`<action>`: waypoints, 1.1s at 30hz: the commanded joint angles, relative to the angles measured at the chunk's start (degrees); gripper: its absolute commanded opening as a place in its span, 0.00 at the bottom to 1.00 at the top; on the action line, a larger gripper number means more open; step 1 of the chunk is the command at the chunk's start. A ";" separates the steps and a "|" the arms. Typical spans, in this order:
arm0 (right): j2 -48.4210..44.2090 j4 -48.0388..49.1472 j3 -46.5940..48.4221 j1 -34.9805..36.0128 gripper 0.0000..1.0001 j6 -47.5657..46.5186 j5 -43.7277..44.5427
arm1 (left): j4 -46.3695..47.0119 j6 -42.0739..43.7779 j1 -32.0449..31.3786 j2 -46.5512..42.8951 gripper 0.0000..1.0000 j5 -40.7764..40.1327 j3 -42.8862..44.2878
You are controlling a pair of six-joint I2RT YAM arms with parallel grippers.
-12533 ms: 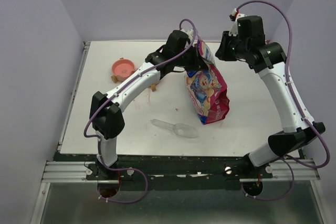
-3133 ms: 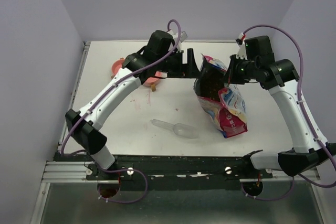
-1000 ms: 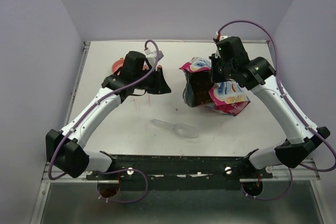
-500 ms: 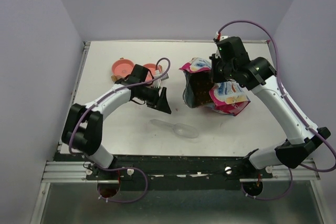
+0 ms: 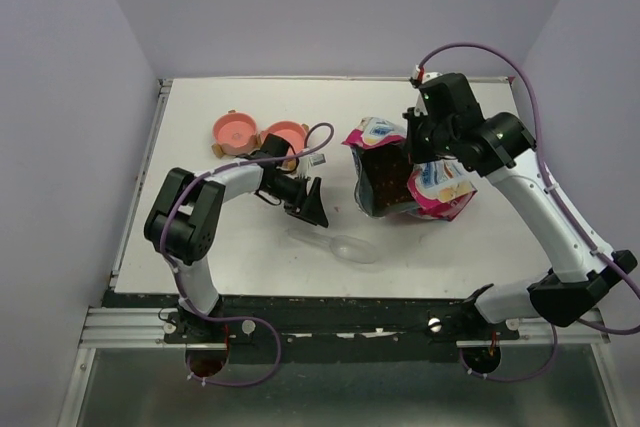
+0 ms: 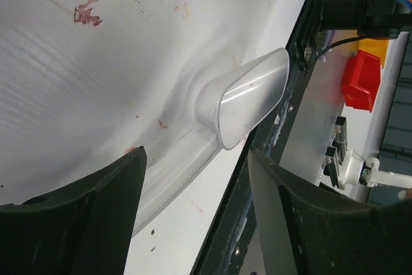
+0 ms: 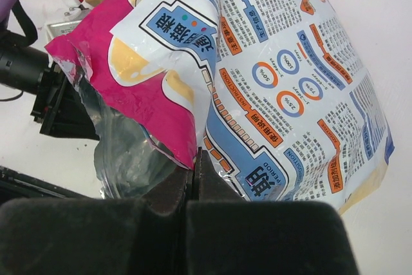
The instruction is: Serve the pet food
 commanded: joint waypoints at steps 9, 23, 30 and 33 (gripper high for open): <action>-4.01 2.36 -1.54 0.15 0.00 -1.50 -4.98 | 12.76 -13.34 -1.82 -3.85 0.70 -8.35 -9.76; -6.20 5.09 -5.84 0.15 0.00 -2.82 -5.59 | 16.81 -20.82 -10.08 -13.52 0.72 -21.97 -18.48; -6.55 5.70 -6.72 0.15 0.00 -3.26 -5.85 | 16.99 -21.25 -12.98 -12.48 0.69 -23.82 -18.39; -6.29 5.53 -6.55 0.15 0.01 -3.26 -6.20 | 17.95 -23.45 -13.51 -10.28 0.61 -24.44 -17.17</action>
